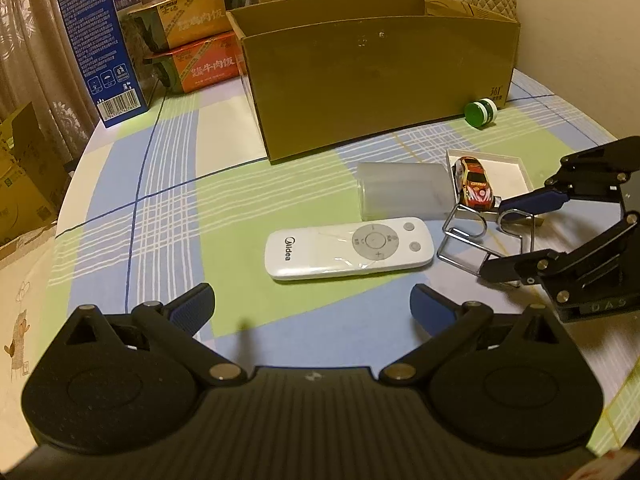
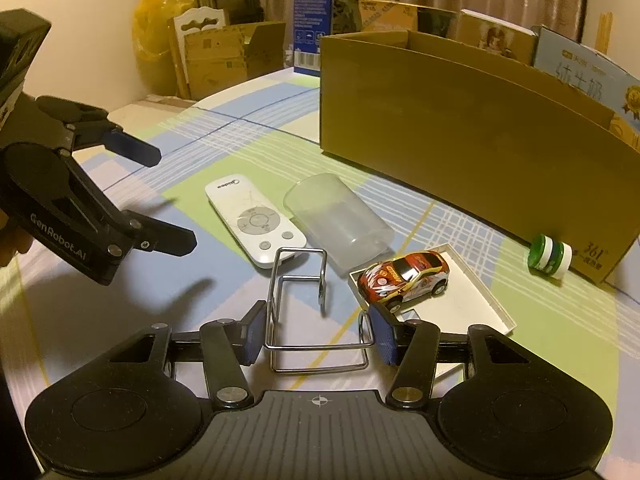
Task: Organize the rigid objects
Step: 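Lower the right tool onto the metal wire rack and close on it, then grasp the white remote with the left tool while the right tool holds the wire rack, then carry the remote and the wire rack into the cardboard box with both tools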
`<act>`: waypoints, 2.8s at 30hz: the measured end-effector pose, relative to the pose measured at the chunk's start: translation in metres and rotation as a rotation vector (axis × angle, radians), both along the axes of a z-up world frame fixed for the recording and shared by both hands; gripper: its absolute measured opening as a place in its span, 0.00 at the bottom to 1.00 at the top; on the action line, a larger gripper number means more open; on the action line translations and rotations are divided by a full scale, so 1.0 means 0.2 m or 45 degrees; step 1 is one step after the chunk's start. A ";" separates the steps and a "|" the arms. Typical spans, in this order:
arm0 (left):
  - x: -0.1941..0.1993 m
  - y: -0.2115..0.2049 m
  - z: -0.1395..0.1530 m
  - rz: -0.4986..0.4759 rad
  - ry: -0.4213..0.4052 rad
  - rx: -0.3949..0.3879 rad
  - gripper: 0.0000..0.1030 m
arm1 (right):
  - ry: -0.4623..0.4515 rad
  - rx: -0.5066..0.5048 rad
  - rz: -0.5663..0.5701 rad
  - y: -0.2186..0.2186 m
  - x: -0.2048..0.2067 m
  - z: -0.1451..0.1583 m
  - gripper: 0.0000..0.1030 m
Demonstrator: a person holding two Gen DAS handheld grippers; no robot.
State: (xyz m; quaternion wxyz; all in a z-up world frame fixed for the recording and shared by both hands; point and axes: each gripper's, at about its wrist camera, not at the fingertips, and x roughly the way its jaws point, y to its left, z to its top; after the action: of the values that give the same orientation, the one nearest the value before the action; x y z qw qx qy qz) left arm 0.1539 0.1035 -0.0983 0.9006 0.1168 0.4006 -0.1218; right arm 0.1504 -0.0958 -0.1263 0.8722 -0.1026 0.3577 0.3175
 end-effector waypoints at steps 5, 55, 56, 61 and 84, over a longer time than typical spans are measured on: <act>0.02 0.00 -0.01 -0.039 -0.001 -0.001 0.99 | 0.029 0.038 -0.056 -0.04 -0.01 0.03 0.49; 0.29 -0.17 -0.07 -0.232 0.210 -0.018 0.35 | 0.037 0.110 -0.268 -0.27 -0.12 0.15 0.49; 0.29 -0.17 -0.07 -0.223 0.222 -0.021 0.35 | 0.035 0.112 -0.269 -0.27 -0.12 0.15 0.49; 0.24 -0.15 -0.03 -0.145 0.234 -0.049 0.34 | 0.040 0.125 -0.291 -0.28 -0.11 0.17 0.49; 0.06 -0.28 0.33 0.062 0.175 -0.211 0.34 | 0.001 0.192 -0.444 -0.42 -0.13 0.47 0.49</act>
State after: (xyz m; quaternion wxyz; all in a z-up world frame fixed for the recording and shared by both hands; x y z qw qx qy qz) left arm 0.1665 0.0481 -0.0325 0.8803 0.0236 0.4525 -0.1403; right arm 0.1252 -0.1807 -0.0325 0.9191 0.0268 0.3456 0.1875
